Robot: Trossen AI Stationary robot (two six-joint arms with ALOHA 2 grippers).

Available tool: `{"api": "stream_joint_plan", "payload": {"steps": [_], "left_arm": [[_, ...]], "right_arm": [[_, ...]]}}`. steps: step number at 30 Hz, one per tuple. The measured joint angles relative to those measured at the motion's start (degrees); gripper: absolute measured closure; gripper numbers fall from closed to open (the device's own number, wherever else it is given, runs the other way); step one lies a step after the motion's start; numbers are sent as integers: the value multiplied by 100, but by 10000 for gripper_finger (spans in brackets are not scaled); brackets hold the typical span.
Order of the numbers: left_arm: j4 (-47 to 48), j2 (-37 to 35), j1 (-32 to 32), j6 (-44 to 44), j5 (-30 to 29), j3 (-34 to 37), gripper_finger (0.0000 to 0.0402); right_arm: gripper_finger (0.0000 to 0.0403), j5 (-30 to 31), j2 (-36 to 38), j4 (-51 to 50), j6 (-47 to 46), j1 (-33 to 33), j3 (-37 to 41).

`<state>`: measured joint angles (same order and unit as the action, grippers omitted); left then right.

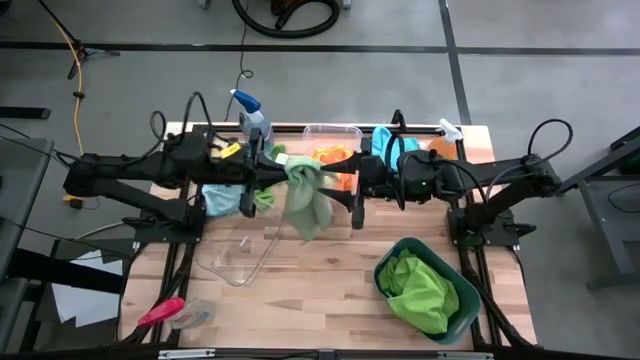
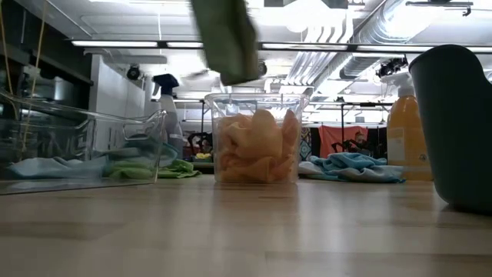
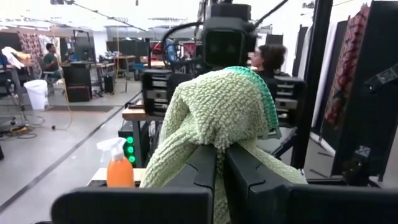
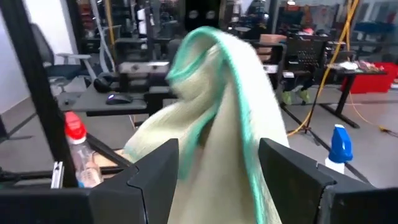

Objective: Sort microfiber towel by color & place in baskets
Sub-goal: Put the light green microfiber towel into the green bin

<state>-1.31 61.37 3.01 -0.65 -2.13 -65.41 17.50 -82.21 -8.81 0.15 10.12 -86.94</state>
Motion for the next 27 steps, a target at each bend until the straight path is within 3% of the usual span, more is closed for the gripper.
{"api": "stream_joint_plan", "payload": {"steps": [7,13,24,27], "left_arm": [[-536,344,0,-2,-2,0,401],[-635,491,2,-2,-48,0,401],[-823,546,7,-50,-50,-2,401],[-905,546,7,-56,-55,-2,401]], "right_arm": [[183,-45,-83,2,-137,-112,-4],[183,-608,-249,124,-316,-156,-4],[184,-644,-496,644,-317,-154,0],[205,-640,-496,646,-416,-154,0]]}}
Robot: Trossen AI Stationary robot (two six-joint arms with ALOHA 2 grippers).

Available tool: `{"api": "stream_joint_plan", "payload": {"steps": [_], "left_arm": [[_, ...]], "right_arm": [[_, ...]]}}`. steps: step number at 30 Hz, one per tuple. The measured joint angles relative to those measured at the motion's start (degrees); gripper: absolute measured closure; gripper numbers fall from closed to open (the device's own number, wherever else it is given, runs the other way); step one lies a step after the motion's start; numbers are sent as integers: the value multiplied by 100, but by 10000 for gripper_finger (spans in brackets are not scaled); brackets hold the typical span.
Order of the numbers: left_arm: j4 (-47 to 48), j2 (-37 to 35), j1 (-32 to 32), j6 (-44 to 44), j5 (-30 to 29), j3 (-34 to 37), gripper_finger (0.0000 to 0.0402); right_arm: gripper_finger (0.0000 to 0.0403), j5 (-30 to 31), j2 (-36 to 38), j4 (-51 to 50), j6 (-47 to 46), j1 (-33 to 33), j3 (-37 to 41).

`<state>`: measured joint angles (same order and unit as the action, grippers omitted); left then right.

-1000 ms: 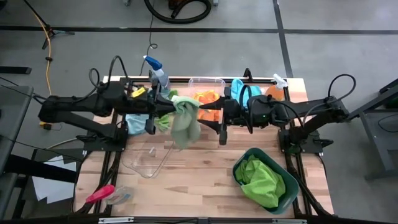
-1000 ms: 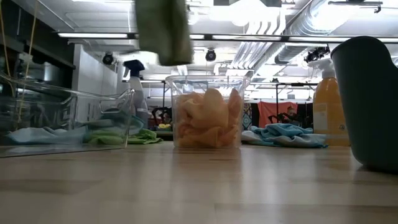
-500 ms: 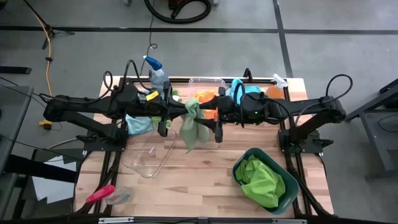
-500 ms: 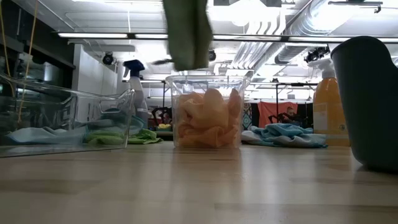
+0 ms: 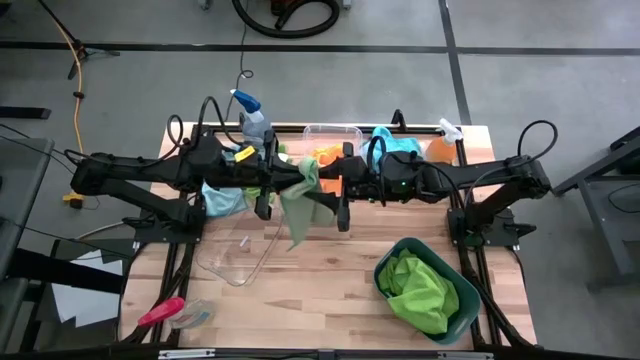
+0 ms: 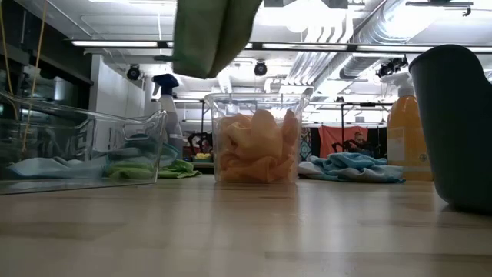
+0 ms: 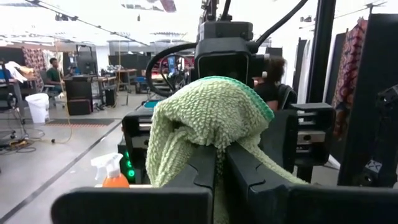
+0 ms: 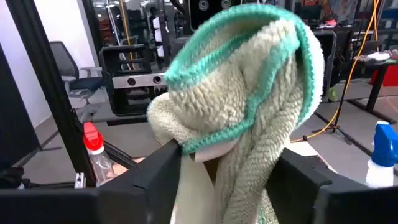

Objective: Sort microfiber towel by color & place in baskets
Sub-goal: Put the light green microfiber towel into the green bin

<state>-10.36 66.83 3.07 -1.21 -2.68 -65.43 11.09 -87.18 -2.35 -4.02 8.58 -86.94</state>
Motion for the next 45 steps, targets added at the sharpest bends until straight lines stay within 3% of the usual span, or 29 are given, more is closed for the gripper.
{"api": "stream_joint_plan", "payload": {"steps": [3,5,7,15,19,26,32,38,45], "left_arm": [[-21,0,0,-7,2,0,397],[-25,0,0,-2,2,0,393],[-21,2,0,-5,2,0,389],[53,-47,-2,-142,-19,0,356],[385,-277,-7,-91,-111,-1,320],[2238,-988,50,44,-745,-2,260],[3767,-1604,43,737,-1486,-4,247],[4214,-1789,44,1012,-1797,-2,247],[4182,-1709,44,1016,-1970,-2,247]], "right_arm": [[275,0,0,-45,-13,0,0],[350,0,0,-127,-20,0,0],[385,1,0,-162,-10,0,0],[398,2,20,-234,-49,2,2],[400,-6,200,-977,-19,5,-138],[401,269,838,-2813,-4,53,-583],[402,755,1548,-3910,-500,298,-632],[402,744,2042,-4538,-1414,1029,-634],[403,768,1995,-5623,-3415,2518,-634]]}}
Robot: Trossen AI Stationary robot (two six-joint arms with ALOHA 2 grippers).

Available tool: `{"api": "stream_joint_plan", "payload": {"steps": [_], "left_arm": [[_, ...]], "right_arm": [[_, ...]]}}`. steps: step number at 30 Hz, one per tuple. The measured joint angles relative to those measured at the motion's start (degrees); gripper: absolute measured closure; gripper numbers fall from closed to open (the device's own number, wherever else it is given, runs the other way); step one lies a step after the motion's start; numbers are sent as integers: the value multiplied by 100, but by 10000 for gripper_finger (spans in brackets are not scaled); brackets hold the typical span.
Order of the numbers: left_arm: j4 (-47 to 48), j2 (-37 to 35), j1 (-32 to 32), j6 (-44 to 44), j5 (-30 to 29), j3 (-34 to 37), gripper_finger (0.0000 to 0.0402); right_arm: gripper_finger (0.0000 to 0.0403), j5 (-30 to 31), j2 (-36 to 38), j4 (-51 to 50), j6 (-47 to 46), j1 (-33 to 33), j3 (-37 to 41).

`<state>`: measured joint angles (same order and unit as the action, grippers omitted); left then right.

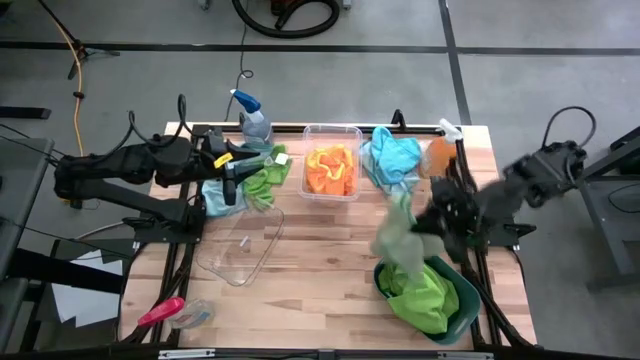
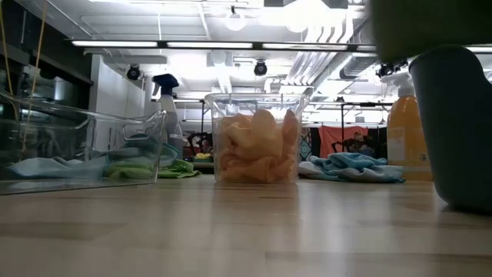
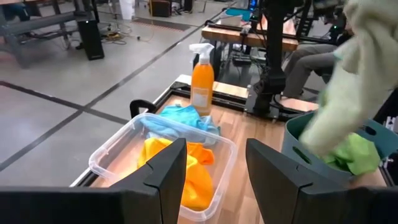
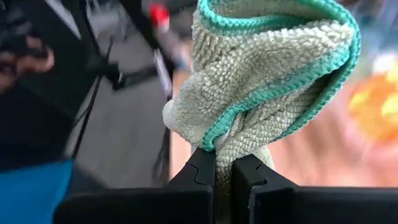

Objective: Sort microfiber towel by color & place in baskets
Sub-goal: Put the light green microfiber towel into the green bin

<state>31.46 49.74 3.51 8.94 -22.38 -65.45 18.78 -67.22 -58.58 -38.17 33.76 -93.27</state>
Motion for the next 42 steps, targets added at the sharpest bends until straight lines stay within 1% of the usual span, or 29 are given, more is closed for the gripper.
{"api": "stream_joint_plan", "payload": {"steps": [4,7,11,13,17,19,24,27,29,31,35,38,40,42], "left_arm": [[-2,89,0,-2,1,0,247],[-2,178,0,-2,1,0,247],[-2,298,0,-2,1,0,247],[-4,360,0,1,1,0,247],[-3,472,0,3,1,0,247],[-2,516,2,73,3,0,247],[-2,580,2,147,5,0,247],[-4,579,2,149,5,0,247],[-4,581,2,147,5,0,247],[-4,579,2,149,5,0,247],[-4,579,2,150,5,0,247],[-4,579,2,230,7,0,247],[-4,579,2,300,11,0,247],[-4,579,2,346,14,0,247]], "right_arm": [[403,352,-275,-1006,-1584,898,0],[403,646,-599,-1720,-2694,1413,0],[403,1329,-1074,-2370,-3922,1832,0],[403,1530,-1318,-2608,-4439,1913,0],[403,1451,-1816,-3014,-5315,1932,0],[403,1093,-2066,-3089,-5481,1930,0],[403,-262,-2556,-2913,-5438,1978,10],[403,-693,-2612,-2245,-5489,2053,327],[403,-959,-2564,-1691,-5661,2083,705],[403,-1183,-2467,-1419,-5950,2069,1136],[403,-1084,-2096,-1419,-6591,1883,1802],[403,-738,-1674,-1348,-7163,1663,2204],[403,-491,-1381,-1089,-7479,1518,2464],[403,-385,-1131,-582,-7646,1375,2756]]}}
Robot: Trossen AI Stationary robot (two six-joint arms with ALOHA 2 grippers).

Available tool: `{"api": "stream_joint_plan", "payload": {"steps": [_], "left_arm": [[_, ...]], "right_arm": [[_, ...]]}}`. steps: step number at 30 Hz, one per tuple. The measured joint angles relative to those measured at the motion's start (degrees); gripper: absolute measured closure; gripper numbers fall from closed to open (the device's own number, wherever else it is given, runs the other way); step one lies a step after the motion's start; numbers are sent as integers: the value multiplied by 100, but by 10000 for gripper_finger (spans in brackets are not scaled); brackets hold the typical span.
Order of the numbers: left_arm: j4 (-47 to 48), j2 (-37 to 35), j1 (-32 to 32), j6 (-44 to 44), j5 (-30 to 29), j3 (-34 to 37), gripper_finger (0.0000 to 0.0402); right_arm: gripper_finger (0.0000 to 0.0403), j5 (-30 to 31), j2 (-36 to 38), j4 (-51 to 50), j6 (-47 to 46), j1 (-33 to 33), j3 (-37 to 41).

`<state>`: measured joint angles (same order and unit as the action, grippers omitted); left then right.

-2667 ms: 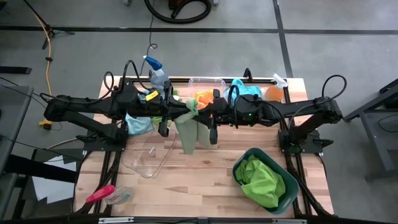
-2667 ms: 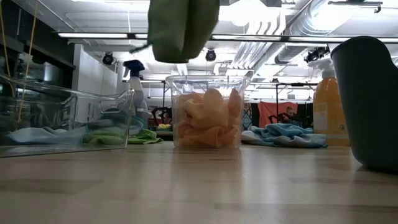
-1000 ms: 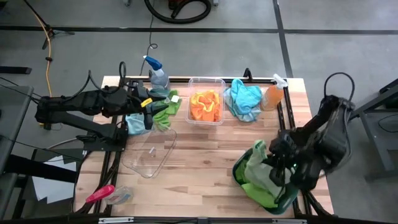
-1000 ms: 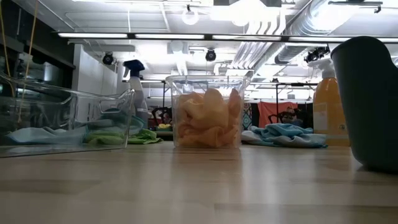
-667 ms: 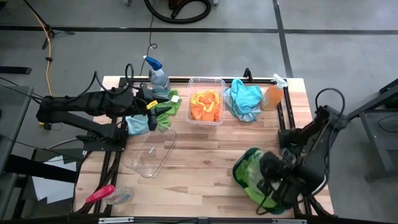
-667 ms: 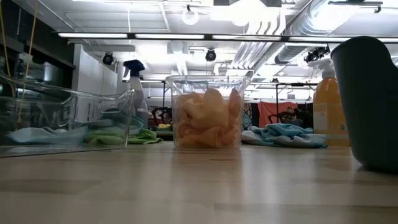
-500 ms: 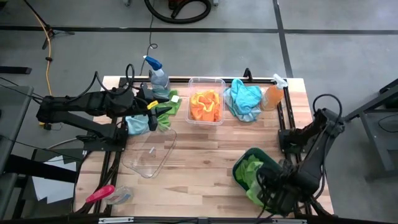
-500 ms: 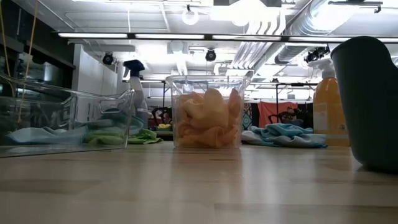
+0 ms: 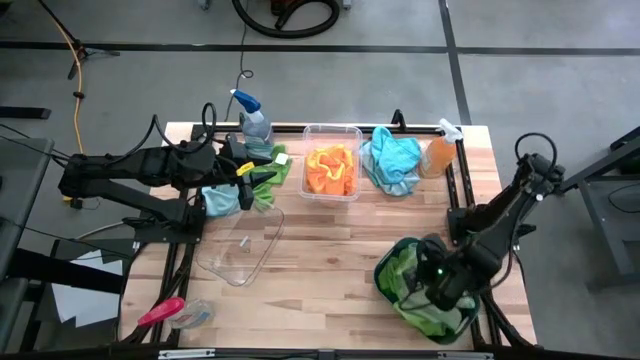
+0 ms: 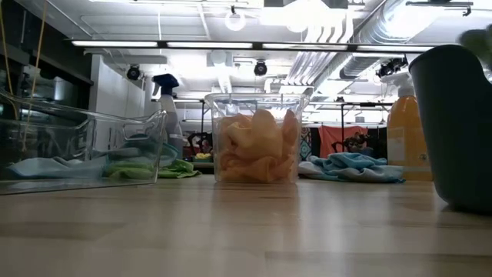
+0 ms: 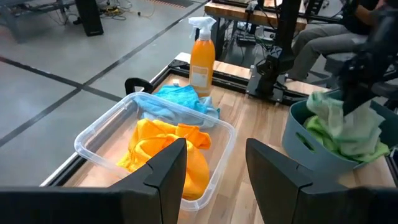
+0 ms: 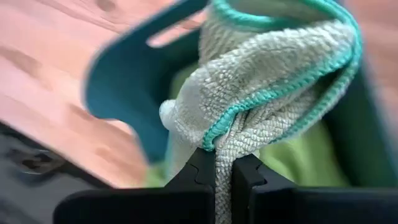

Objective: Sort microfiber towel by color & place in baskets
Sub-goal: Put the light green microfiber towel into the green bin

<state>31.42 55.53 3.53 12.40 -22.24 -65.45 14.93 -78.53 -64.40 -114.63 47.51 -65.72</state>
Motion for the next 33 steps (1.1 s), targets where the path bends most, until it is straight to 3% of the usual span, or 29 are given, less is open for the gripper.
{"api": "stream_joint_plan", "payload": {"steps": [9,19,26,33], "left_arm": [[0,-2,0,107,4,0,247],[0,-2,0,103,0,0,247],[0,-2,0,103,-4,0,247],[0,-2,0,102,-7,0,247]], "right_arm": [[403,-422,126,2702,-497,-291,1529],[396,-488,128,3917,-839,-339,2675],[345,-512,128,3752,-713,-339,2660],[267,-750,128,2939,56,-339,1926]]}}
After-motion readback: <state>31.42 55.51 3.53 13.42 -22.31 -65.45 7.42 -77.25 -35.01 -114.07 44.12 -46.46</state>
